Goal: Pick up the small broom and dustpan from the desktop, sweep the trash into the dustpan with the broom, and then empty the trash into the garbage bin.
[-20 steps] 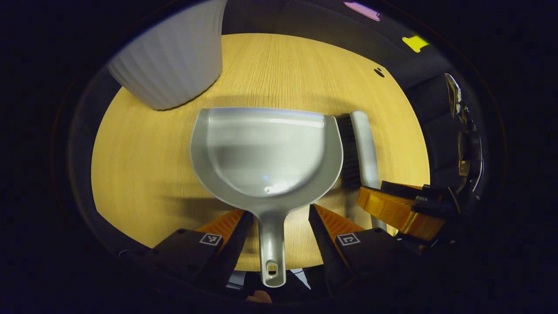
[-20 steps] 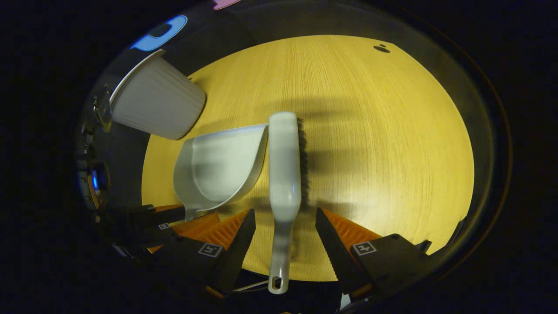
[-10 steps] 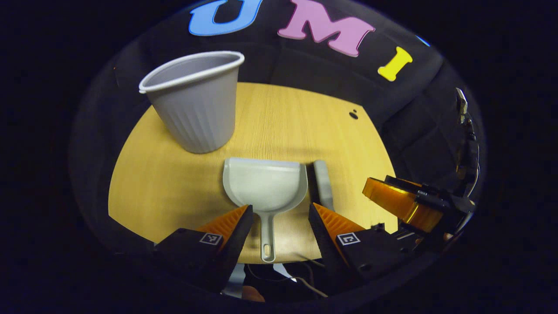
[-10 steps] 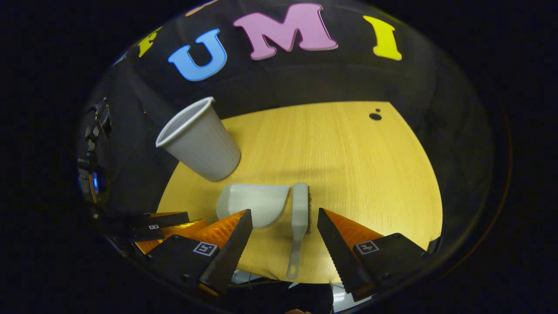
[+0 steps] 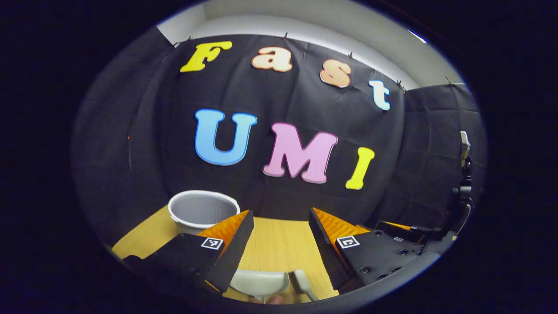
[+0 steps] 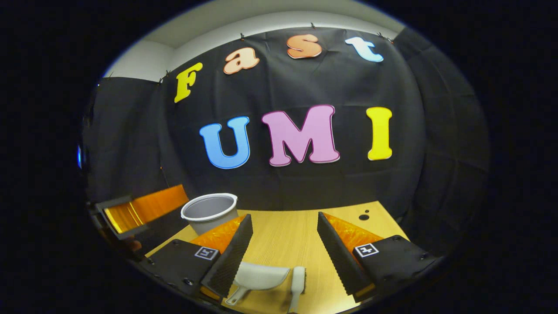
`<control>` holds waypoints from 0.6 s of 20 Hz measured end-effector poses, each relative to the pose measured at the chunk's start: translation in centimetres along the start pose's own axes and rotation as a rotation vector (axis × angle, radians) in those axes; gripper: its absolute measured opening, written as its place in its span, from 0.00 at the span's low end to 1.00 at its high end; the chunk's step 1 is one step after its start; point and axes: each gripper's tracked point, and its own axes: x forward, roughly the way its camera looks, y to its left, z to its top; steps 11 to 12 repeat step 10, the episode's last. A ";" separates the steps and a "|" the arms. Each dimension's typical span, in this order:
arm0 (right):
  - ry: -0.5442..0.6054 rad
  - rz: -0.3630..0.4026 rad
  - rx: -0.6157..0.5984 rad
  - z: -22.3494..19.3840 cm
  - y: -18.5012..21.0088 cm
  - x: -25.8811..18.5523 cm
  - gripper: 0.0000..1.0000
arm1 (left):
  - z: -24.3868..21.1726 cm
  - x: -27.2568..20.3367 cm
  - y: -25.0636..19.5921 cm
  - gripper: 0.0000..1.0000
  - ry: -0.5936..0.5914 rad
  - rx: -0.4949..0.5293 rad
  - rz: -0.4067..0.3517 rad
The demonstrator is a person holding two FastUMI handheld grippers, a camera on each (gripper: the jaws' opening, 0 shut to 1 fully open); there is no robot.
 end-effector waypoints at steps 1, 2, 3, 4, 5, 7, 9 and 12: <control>-0.033 0.010 -0.004 0.7 0.0 -0.4 0.97 | 0.7 -0.7 0.1 0.76 -0.052 0.025 0.011; -0.074 0.024 -0.009 1.8 -0.1 -0.9 0.97 | 1.3 -1.3 0.2 0.75 -0.094 0.050 0.022; -0.107 0.031 -0.017 2.8 -0.2 -1.3 0.97 | 1.1 -1.1 0.0 0.75 -0.116 0.070 0.024; -0.136 0.035 -0.022 4.2 0.0 -1.7 0.97 | 0.9 -1.2 -0.2 0.75 -0.124 0.075 0.024; -0.157 0.042 -0.030 4.6 0.1 -1.4 0.96 | 1.0 -1.1 -0.1 0.75 -0.128 0.064 0.026; -0.184 0.048 -0.017 5.6 0.9 -1.0 0.85 | 1.1 -1.1 0.0 0.75 -0.135 0.022 0.037; -0.209 0.051 -0.006 6.1 1.2 -0.7 0.86 | 1.2 -1.4 0.3 0.75 -0.145 0.001 0.047; -0.218 0.049 -0.011 6.3 1.2 -0.6 0.85 | 1.3 -1.5 0.4 0.75 -0.150 0.007 0.058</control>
